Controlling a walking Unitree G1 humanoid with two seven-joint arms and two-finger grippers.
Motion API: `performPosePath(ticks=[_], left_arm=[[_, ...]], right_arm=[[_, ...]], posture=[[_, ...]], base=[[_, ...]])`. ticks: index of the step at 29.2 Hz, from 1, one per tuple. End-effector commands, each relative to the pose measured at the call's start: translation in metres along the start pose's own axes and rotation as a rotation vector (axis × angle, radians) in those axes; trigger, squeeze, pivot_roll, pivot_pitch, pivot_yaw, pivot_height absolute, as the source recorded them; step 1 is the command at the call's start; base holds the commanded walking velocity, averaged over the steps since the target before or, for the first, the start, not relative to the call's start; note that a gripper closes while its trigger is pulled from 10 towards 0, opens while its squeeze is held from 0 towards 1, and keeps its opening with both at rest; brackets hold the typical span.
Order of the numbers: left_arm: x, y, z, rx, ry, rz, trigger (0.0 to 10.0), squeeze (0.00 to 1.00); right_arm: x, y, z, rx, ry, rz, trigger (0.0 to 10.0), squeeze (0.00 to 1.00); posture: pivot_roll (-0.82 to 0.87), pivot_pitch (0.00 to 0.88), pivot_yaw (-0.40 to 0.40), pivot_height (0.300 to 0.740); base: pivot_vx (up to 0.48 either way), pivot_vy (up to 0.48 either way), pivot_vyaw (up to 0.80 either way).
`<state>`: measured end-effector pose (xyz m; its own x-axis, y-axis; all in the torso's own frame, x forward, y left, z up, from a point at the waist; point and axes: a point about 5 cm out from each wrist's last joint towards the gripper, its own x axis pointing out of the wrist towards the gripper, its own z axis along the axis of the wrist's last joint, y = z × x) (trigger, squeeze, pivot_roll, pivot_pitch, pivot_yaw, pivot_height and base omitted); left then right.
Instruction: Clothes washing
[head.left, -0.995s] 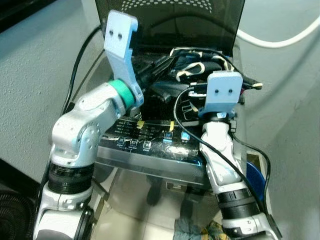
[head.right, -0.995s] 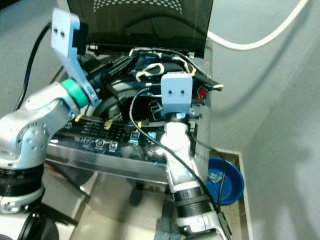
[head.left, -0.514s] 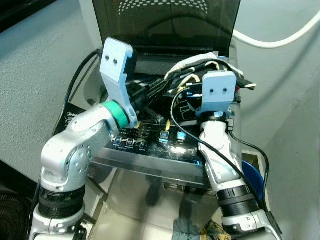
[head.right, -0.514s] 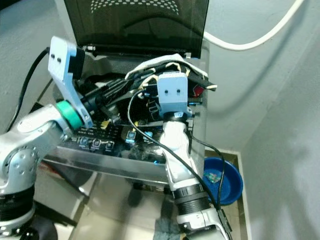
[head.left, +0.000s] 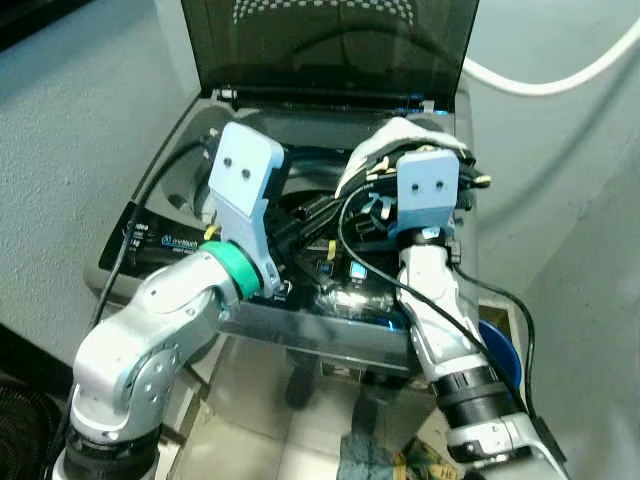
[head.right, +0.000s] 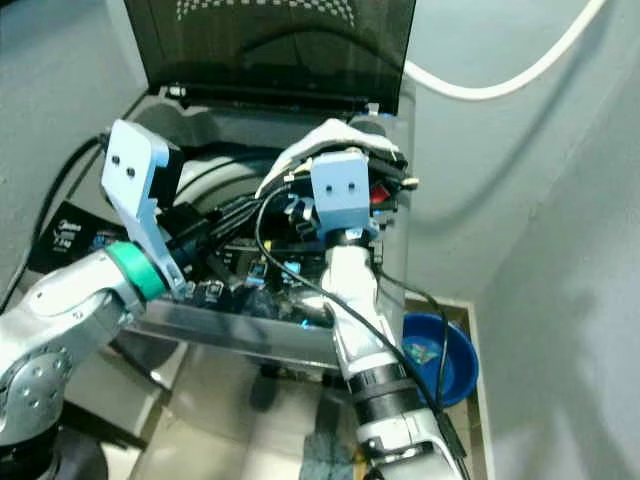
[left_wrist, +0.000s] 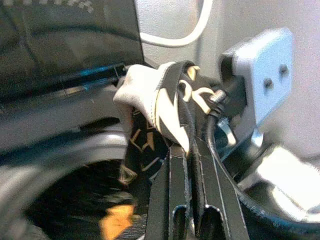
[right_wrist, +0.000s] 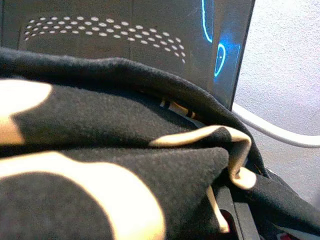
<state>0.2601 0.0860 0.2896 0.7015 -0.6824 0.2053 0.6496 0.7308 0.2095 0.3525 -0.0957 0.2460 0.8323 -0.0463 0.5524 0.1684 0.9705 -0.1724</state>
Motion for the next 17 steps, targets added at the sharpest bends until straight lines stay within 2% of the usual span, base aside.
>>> performPosePath(ticks=[1, 2, 9, 13, 17], left_arm=[[-0.004, -0.013, 0.010, 0.161, -0.059, -0.054, 10.0, 0.00], [-0.004, -0.016, 0.012, 0.197, -0.069, -0.065, 10.0, 0.00], [-0.006, -0.020, 0.013, 0.231, -0.077, -0.065, 10.0, 0.00], [-0.007, -0.025, 0.015, 0.320, -0.107, -0.075, 10.0, 0.00], [-0.007, -0.029, 0.015, 0.343, -0.114, -0.087, 10.0, 0.00]], right_arm=[[0.001, -0.012, -0.014, -0.008, 0.067, -0.053, 0.0, 0.00], [0.002, -0.011, -0.014, -0.008, 0.066, -0.045, 0.0, 0.00], [0.003, -0.010, -0.015, -0.006, 0.062, -0.032, 0.0, 0.00], [0.003, -0.010, -0.018, -0.011, 0.068, -0.013, 0.0, 0.00], [0.003, -0.009, -0.018, -0.012, 0.069, -0.007, 0.0, 0.00]], posture=[[0.19, 0.108, 0.102, 0.740], [0.19, 0.107, 0.100, 0.740], [0.19, 0.105, 0.094, 0.740], [0.19, 0.101, 0.072, 0.740], [0.19, 0.099, 0.067, 0.740]], base=[[0.000, 0.000, 0.00], [0.000, 0.000, 0.00], [0.000, 0.000, 0.00], [0.000, 0.000, 0.00], [0.000, 0.000, 0.00]])
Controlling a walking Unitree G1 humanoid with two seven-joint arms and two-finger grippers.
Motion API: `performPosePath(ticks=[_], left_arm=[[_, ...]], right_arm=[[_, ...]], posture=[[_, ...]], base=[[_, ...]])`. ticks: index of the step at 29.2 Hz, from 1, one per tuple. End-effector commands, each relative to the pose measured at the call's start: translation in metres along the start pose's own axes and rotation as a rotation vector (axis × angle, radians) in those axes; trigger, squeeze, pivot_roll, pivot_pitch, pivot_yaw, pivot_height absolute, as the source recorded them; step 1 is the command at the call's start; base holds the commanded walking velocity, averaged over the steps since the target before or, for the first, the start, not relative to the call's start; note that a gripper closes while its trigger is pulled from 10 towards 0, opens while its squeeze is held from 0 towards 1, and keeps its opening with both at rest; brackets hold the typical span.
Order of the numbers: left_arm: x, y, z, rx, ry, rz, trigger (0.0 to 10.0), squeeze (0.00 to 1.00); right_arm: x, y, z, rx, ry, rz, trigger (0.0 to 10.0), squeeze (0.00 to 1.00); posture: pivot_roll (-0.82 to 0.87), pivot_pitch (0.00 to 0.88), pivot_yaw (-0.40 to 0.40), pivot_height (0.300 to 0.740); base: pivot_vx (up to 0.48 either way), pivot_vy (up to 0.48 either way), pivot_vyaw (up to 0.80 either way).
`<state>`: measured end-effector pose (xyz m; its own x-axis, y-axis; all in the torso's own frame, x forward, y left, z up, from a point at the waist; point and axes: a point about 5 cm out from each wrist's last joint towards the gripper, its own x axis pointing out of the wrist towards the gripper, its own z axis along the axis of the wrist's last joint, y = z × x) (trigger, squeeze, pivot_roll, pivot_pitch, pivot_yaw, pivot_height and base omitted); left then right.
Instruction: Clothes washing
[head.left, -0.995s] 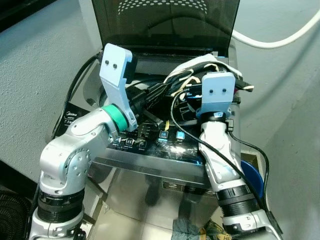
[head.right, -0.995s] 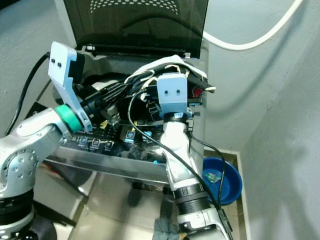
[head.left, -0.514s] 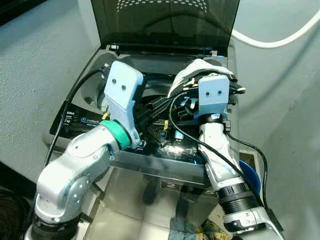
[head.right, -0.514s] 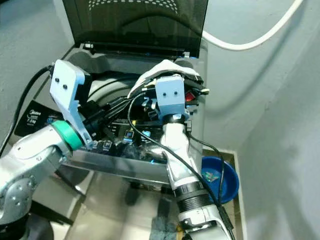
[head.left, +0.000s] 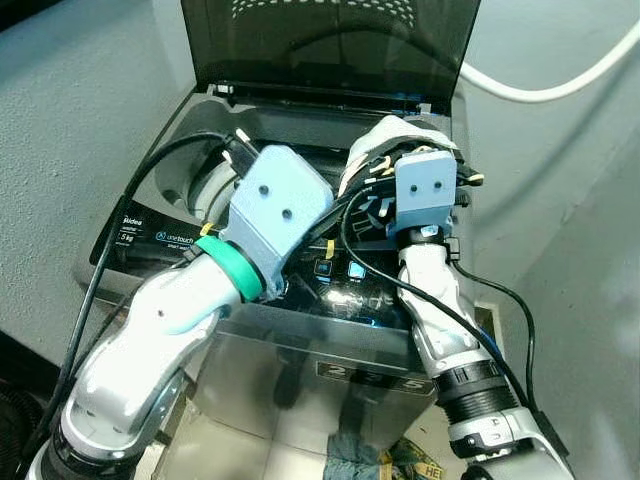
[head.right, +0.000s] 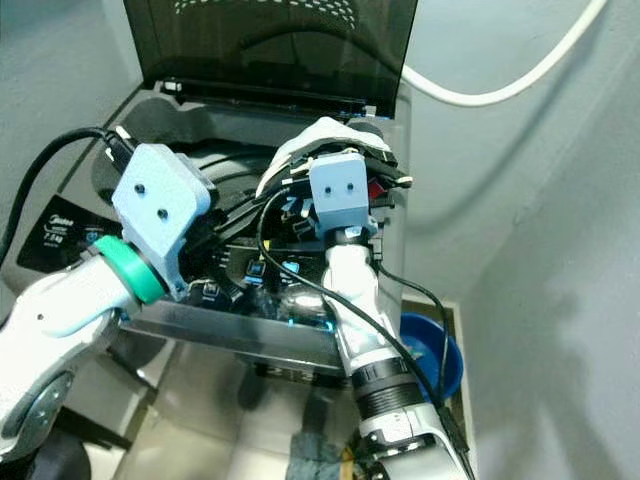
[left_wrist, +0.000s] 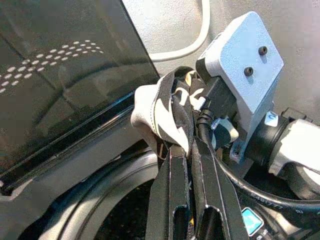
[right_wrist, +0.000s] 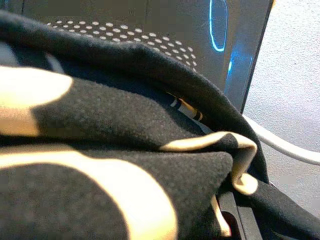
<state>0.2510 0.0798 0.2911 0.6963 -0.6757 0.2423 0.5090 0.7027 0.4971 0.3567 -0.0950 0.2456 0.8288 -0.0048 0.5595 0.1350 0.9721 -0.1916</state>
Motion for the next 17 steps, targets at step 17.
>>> performPosePath(ticks=[17], left_arm=[[0.007, 0.065, -0.017, -0.040, 0.021, 0.315, 10.0, 0.00]], right_arm=[[-0.005, 0.002, 0.013, 0.161, -0.077, 0.141, 3.6, 0.00]], posture=[[0.18, 0.067, 0.046, 0.740]], base=[[0.000, 0.000, 0.00]])
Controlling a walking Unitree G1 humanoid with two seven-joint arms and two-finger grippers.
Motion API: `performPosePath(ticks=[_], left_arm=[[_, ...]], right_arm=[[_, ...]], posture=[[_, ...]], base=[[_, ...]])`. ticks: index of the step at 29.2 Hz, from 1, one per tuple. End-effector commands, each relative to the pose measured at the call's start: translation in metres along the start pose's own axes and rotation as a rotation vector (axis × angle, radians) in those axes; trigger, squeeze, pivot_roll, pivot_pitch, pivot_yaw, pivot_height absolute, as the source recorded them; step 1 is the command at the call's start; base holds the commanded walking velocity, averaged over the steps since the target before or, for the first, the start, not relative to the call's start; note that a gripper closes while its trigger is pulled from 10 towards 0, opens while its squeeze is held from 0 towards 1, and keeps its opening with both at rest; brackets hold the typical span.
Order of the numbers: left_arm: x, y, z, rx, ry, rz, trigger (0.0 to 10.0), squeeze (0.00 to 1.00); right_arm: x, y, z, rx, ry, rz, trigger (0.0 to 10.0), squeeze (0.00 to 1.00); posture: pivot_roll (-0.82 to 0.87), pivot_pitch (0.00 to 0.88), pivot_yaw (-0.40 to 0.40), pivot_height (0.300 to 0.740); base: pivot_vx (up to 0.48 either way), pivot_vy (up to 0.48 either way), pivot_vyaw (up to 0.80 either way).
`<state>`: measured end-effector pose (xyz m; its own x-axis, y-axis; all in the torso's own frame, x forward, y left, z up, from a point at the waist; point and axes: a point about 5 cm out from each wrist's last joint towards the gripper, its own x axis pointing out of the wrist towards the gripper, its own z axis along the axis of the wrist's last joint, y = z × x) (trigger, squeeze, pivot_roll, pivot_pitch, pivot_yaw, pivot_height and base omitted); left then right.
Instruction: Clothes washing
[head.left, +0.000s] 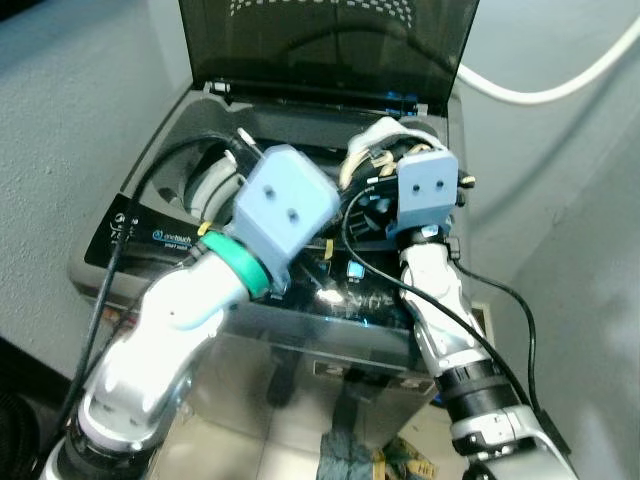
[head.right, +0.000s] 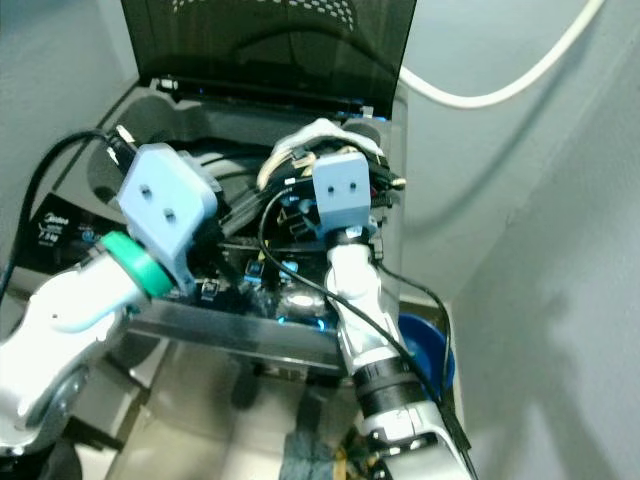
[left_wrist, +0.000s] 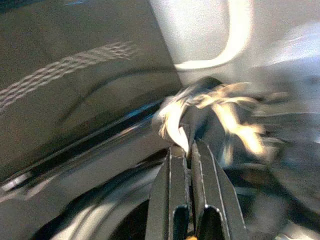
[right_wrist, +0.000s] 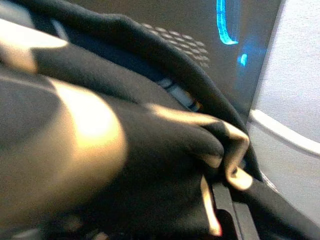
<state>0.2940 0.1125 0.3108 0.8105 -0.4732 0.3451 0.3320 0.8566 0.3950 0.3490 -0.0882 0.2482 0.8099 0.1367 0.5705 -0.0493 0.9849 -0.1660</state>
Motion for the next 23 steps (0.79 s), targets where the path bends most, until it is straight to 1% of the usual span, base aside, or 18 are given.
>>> performPosePath(ticks=[1, 3, 4, 5, 6, 7, 8, 11, 12, 14, 15, 16, 18, 19, 20, 21, 22, 23], left_arm=[[0.001, 0.028, -0.009, -0.012, 0.032, 0.118, 10.0, 0.00], [0.001, 0.028, -0.009, -0.012, 0.032, 0.118, 10.0, 0.00], [0.004, 0.043, -0.013, -0.016, 0.051, 0.187, 10.0, 0.00], [0.004, 0.043, -0.013, -0.016, 0.051, 0.187, 10.0, 0.00], [0.009, 0.059, -0.015, -0.050, 0.065, 0.267, 10.0, 0.00], [0.009, 0.059, -0.015, -0.050, 0.065, 0.267, 10.0, 0.00], [0.012, 0.068, -0.016, -0.083, 0.072, 0.311, 10.0, 0.00], [0.015, 0.067, -0.017, -0.130, 0.075, 0.299, 10.0, 0.00], [0.016, 0.059, -0.016, -0.164, 0.072, 0.240, 10.0, 0.00], [0.016, 0.059, -0.016, -0.164, 0.072, 0.240, 10.0, 0.00], [0.015, 0.047, -0.014, -0.170, 0.064, 0.155, 10.0, 0.00], [0.015, 0.047, -0.014, -0.170, 0.064, 0.155, 10.0, 0.00], [0.010, 0.025, -0.007, -0.199, 0.036, 0.032, 10.0, 0.00], [0.010, 0.025, -0.007, -0.199, 0.036, 0.032, 10.0, 0.00], [0.006, 0.012, -0.004, -0.200, 0.029, -0.028, 10.0, 0.00], [0.006, 0.012, -0.004, -0.200, 0.029, -0.028, 10.0, 0.00], [0.002, -0.002, -0.003, -0.206, 0.028, -0.105, 10.0, 0.00], [0.002, -0.002, -0.003, -0.206, 0.028, -0.105, 10.0, 0.00]], right_arm=[[-0.003, 0.003, 0.009, 0.059, -0.051, 0.057, 4.7, 0.00], [-0.003, 0.003, 0.009, 0.059, -0.051, 0.057, 4.7, 0.00], [-0.006, 0.009, 0.013, 0.097, -0.062, 0.118, 7.2, 0.00], [-0.006, 0.009, 0.013, 0.097, -0.062, 0.118, 7.2, 0.00], [-0.010, 0.015, 0.015, 0.131, -0.062, 0.167, 10.0, 0.00], [-0.010, 0.015, 0.015, 0.131, -0.062, 0.167, 10.0, 0.00], [-0.013, 0.018, 0.017, 0.155, -0.061, 0.196, 10.0, 0.00], [-0.015, 0.019, 0.017, 0.169, -0.055, 0.208, 10.0, 0.00], [-0.016, 0.019, 0.016, 0.176, -0.050, 0.207, 10.0, 0.00], [-0.016, 0.019, 0.016, 0.176, -0.050, 0.207, 10.0, 0.00], [-0.017, 0.018, 0.014, 0.177, -0.044, 0.199, 10.0, 0.00], [-0.017, 0.018, 0.014, 0.177, -0.044, 0.199, 10.0, 0.00], [-0.019, 0.014, 0.011, 0.175, -0.029, 0.180, 10.0, 0.00], [-0.019, 0.014, 0.011, 0.175, -0.029, 0.180, 10.0, 0.00], [-0.019, 0.014, 0.010, 0.174, -0.023, 0.175, 10.0, 0.00], [-0.019, 0.014, 0.010, 0.174, -0.023, 0.175, 10.0, 0.00], [-0.019, 0.015, 0.009, 0.178, -0.018, 0.179, 10.0, 0.00], [-0.019, 0.015, 0.009, 0.178, -0.018, 0.179, 10.0, 0.00]], posture=[[0.18, 0.067, 0.046, 0.740], [0.18, 0.067, 0.046, 0.740], [0.18, 0.066, 0.045, 0.740], [0.18, 0.066, 0.045, 0.740], [0.18, 0.066, 0.045, 0.740], [0.18, 0.066, 0.045, 0.740], [0.18, 0.066, 0.045, 0.740], [0.15, 0.055, 0.052, 0.740], [0.15, 0.056, 0.060, 0.740], [0.15, 0.056, 0.060, 0.740], [0.15, 0.057, 0.063, 0.740], [0.15, 0.057, 0.063, 0.740], [0.15, 0.060, 0.071, 0.740], [0.15, 0.060, 0.071, 0.740], [0.16, 0.061, 0.073, 0.740], [0.16, 0.061, 0.073, 0.740], [0.17, 0.062, 0.070, 0.740], [0.17, 0.062, 0.070, 0.740]], base=[[0.000, 0.000, 0.00], [0.000, 0.000, 0.00], [0.000, 0.000, 0.00], [0.000, 0.000, 0.00], [0.000, 0.000, 0.00], [0.000, 0.000, 0.00], [0.000, 0.000, 0.00], [0.000, 0.000, 0.00], [0.000, 0.000, 0.00], [0.000, 0.000, 0.00], [0.000, 0.000, 0.00], [0.000, 0.000, 0.00], [0.000, 0.000, 0.00], [0.000, 0.000, 0.00], [0.000, 0.000, 0.00], [0.000, 0.000, 0.00], [0.000, 0.000, 0.00], [0.000, 0.000, 0.00]])
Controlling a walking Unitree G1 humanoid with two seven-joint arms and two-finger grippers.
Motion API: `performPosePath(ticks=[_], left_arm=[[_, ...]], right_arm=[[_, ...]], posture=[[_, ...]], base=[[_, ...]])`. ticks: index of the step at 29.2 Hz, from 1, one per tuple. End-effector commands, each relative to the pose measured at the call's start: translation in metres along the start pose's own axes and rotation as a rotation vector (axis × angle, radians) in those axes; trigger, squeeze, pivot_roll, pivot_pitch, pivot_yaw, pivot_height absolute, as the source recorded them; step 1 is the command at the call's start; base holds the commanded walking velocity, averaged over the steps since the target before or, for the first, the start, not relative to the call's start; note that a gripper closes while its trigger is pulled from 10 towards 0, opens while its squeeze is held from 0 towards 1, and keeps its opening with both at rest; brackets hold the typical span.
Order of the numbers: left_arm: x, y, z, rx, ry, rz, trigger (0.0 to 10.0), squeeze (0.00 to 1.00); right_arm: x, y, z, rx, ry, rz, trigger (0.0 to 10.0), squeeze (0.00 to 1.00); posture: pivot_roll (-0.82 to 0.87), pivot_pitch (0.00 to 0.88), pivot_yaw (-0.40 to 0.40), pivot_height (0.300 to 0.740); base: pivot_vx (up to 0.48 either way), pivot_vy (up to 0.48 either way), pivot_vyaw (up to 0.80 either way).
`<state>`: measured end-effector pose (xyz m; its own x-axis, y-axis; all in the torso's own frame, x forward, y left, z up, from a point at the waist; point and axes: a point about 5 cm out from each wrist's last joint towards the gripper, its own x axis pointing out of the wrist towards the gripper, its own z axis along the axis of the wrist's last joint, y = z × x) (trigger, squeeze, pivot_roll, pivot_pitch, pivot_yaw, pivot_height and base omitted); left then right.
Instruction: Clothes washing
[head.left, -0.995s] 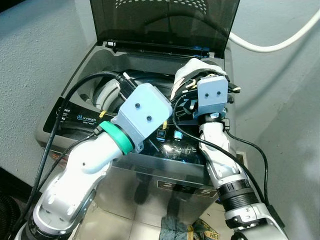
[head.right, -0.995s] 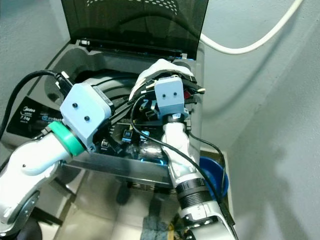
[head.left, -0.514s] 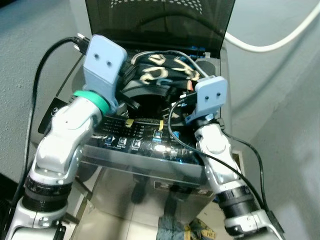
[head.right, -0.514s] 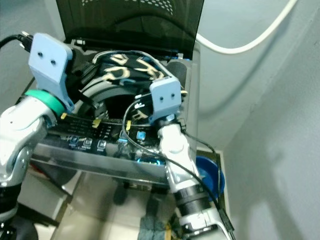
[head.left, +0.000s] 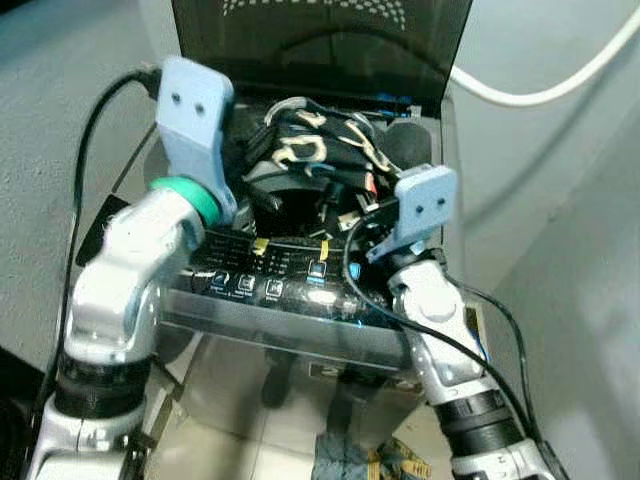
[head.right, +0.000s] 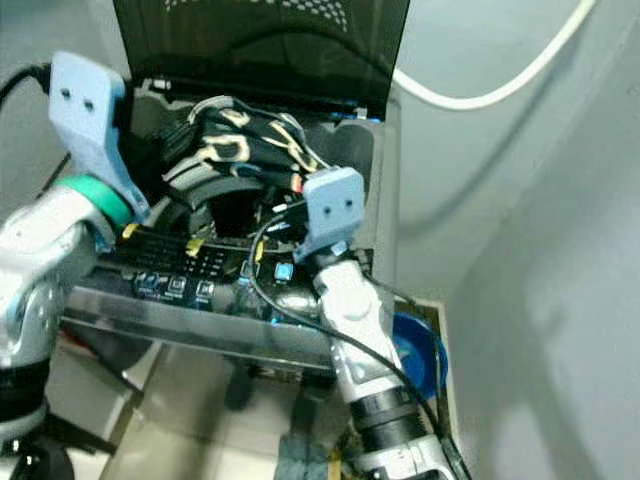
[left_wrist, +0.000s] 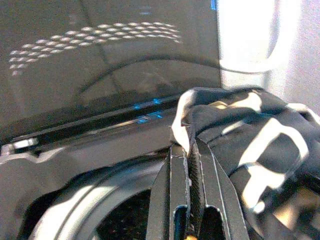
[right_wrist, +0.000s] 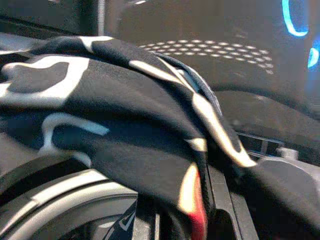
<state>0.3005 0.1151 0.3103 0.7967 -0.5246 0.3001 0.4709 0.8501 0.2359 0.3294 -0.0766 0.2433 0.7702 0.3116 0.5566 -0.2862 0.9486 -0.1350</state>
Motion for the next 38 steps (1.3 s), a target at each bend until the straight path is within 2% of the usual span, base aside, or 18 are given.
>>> performPosePath(ticks=[1, 4, 6, 7, 8, 10, 11, 23, 24, 27, 28, 29, 30, 31, 32, 35, 36, 38], left_arm=[[-0.003, -0.016, -0.001, -0.007, 0.012, -0.098, 10.0, 0.00], [-0.007, -0.027, -0.006, 0.009, 0.035, -0.136, 10.0, 0.00], [-0.008, -0.025, -0.007, 0.024, 0.036, -0.033, 10.0, 0.00], [-0.008, -0.025, -0.007, 0.024, 0.036, -0.033, 10.0, 0.00], [-0.009, -0.020, -0.007, 0.033, 0.018, 0.049, 10.0, 0.00], [-0.011, -0.018, -0.007, 0.038, 0.005, 0.102, 10.0, 0.00], [-0.012, -0.014, -0.010, 0.038, 0.006, 0.147, 10.0, 1.00], [-0.016, -0.006, -0.019, 0.098, 0.034, 0.206, 10.0, 1.00], [-0.019, -0.005, -0.022, 0.102, 0.031, 0.227, 0.0, 0.00], [-0.022, -0.002, -0.024, 0.130, 0.014, 0.275, 0.0, 0.00], [-0.027, -0.002, -0.025, 0.198, -0.014, 0.317, 10.0, 0.00], [-0.027, -0.002, -0.025, 0.198, -0.014, 0.317, 10.0, 0.00], [-0.031, -0.004, -0.025, 0.302, -0.042, 0.336, 10.0, 0.00], [-0.031, -0.004, -0.025, 0.302, -0.042, 0.336, 10.0, 0.00], [-0.036, -0.009, -0.026, 0.389, -0.061, 0.330, 10.0, 0.00], [-0.036, -0.009, -0.026, 0.389, -0.061, 0.330, 10.0, 0.00], [-0.037, -0.013, -0.027, 0.454, -0.057, 0.297, 10.0, 0.00], [-0.029, 0.002, -0.012, 0.457, -0.028, 0.213, 10.0, 0.00]], right_arm=[[-0.002, 0.003, 0.000, 0.018, -0.001, 0.004, 10.0, 0.00], [0.000, 0.006, 0.000, 0.029, 0.003, 0.021, 10.0, 0.00], [0.000, 0.007, 0.000, 0.032, 0.005, 0.028, 10.0, 0.00], [0.000, 0.007, 0.000, 0.032, 0.005, 0.028, 10.0, 0.00], [0.000, 0.007, 0.000, 0.033, 0.006, 0.025, 10.0, 0.00], [0.000, 0.006, 0.000, 0.033, 0.007, 0.023, 10.0, 0.00], [0.000, 0.006, 0.000, 0.032, 0.008, 0.020, 10.0, 0.00], [-0.001, 0.006, -0.001, 0.029, 0.014, 0.020, 10.0, 0.00], [-0.002, 0.006, -0.002, 0.028, 0.017, 0.018, 10.0, 0.00], [-0.003, 0.006, -0.002, 0.025, 0.019, 0.017, 10.0, 0.00], [-0.004, 0.006, -0.002, 0.023, 0.020, 0.017, 10.0, 0.00], [-0.004, 0.006, -0.002, 0.023, 0.020, 0.017, 10.0, 0.00], [-0.005, 0.006, -0.002, 0.019, 0.021, 0.017, 10.0, 0.00], [-0.005, 0.006, -0.002, 0.019, 0.021, 0.017, 10.0, 0.00], [-0.006, 0.006, -0.002, 0.016, 0.021, 0.015, 10.0, 0.00], [-0.006, 0.006, -0.002, 0.016, 0.021, 0.015, 10.0, 0.00], [-0.007, 0.005, -0.002, 0.013, 0.022, 0.012, 10.0, 0.00], [-0.007, 0.003, -0.003, 0.007, 0.028, 0.015, 10.0, 0.00]], posture=[[0.17, 0.062, 0.070, 0.740], [0.17, 0.065, 0.070, 0.740], [0.17, 0.066, 0.073, 0.740], [0.17, 0.066, 0.073, 0.740], [0.17, 0.067, 0.074, 0.740], [0.18, 0.067, 0.074, 0.740], [0.18, 0.068, 0.073, 0.740], [0.17, 0.069, 0.072, 0.740], [0.17, 0.068, 0.074, 0.740], [0.17, 0.068, 0.075, 0.740], [0.16, 0.067, 0.077, 0.740], [0.16, 0.067, 0.077, 0.740], [0.16, 0.065, 0.077, 0.740], [0.16, 0.065, 0.077, 0.740], [0.15, 0.065, 0.078, 0.740], [0.15, 0.065, 0.078, 0.740], [0.16, 0.066, 0.073, 0.740], [0.19, 0.067, 0.071, 0.740]], base=[[0.000, 0.000, 0.00], [0.000, 0.000, 0.00], [0.000, 0.000, 0.00], [0.000, 0.000, 0.00], [0.000, 0.000, 0.00], [0.000, 0.000, 0.00], [0.000, 0.000, 0.00], [0.000, 0.000, 0.00], [0.000, 0.000, 0.00], [0.000, 0.000, 0.00], [0.000, 0.000, 0.00], [0.000, 0.000, 0.00], [0.000, 0.000, 0.00], [0.000, 0.000, 0.00], [0.000, 0.000, 0.00], [0.000, 0.000, 0.00], [0.000, 0.000, 0.00], [0.000, 0.000, 0.00]])
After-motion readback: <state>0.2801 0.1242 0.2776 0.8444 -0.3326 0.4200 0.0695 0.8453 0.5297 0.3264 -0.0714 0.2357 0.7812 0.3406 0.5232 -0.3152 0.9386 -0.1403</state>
